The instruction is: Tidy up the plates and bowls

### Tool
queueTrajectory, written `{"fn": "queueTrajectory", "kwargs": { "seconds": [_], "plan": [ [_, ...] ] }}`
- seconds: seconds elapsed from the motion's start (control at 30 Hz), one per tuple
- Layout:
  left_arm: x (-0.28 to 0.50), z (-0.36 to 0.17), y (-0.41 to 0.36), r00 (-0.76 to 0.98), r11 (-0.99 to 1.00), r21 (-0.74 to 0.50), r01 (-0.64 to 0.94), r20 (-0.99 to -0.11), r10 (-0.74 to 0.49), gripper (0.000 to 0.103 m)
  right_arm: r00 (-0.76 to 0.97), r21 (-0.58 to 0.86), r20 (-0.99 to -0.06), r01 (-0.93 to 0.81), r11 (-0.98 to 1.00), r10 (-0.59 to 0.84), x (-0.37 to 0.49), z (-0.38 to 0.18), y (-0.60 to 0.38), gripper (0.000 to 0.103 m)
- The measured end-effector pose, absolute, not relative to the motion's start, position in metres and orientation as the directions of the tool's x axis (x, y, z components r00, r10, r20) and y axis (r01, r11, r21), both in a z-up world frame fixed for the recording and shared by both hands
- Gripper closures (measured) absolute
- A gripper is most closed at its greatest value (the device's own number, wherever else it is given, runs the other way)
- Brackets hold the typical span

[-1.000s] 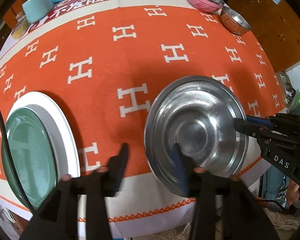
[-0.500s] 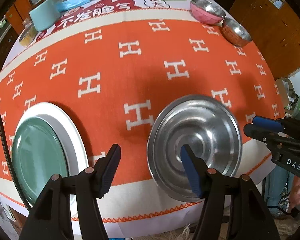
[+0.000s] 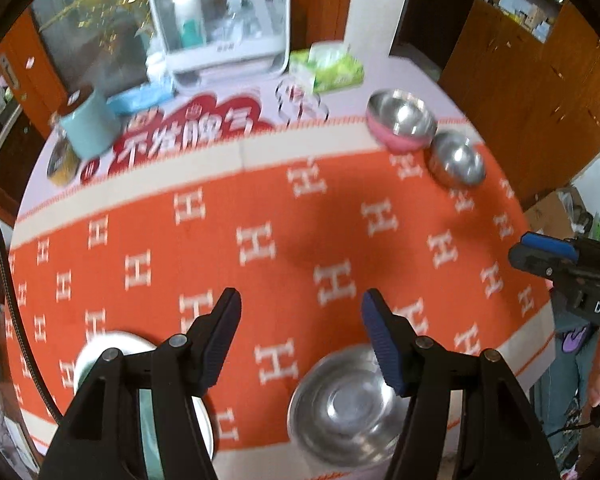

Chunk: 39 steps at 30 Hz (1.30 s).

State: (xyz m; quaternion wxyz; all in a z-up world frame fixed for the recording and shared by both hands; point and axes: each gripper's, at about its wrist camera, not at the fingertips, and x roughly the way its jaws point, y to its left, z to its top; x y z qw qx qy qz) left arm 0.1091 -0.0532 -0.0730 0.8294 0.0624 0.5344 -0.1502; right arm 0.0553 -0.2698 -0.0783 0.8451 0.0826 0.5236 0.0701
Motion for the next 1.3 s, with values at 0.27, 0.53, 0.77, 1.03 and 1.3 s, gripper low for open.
{"fn": "queueTrajectory", "kwargs": {
  "seconds": [0.27,0.53,0.77,1.03,1.3],
  "plan": [
    [0.159,-0.035,-0.101,0.481,0.93,0.038,0.365,-0.863,-0.154,0.042,0.526,0.175,-0.838,0.009,0.984,0.145,0.105,-0.029,-0.316,0.069],
    [0.22,-0.032,-0.148,0.52,0.921,0.087,0.38,-0.843,-0.135,0.042,0.544,0.148,-0.833,0.045,0.988,0.1,0.17,-0.023,-0.352,0.069],
    [0.279,-0.063,-0.188,0.502,0.928,0.071,0.366,-0.855,-0.133,0.042,0.513,0.132,-0.856,0.087,0.987,0.069,0.224,-0.054,-0.375,0.069],
    [0.331,-0.12,-0.214,0.427,0.948,-0.011,0.319,-0.891,-0.154,0.042,0.447,0.181,-0.889,0.133,0.974,0.104,0.267,-0.115,-0.393,0.069],
    [0.362,-0.173,-0.226,0.358,0.966,-0.067,0.251,-0.921,-0.157,0.042,0.4,0.216,-0.908,0.188,0.958,0.126,0.298,-0.155,-0.406,0.069]
  ]
}}
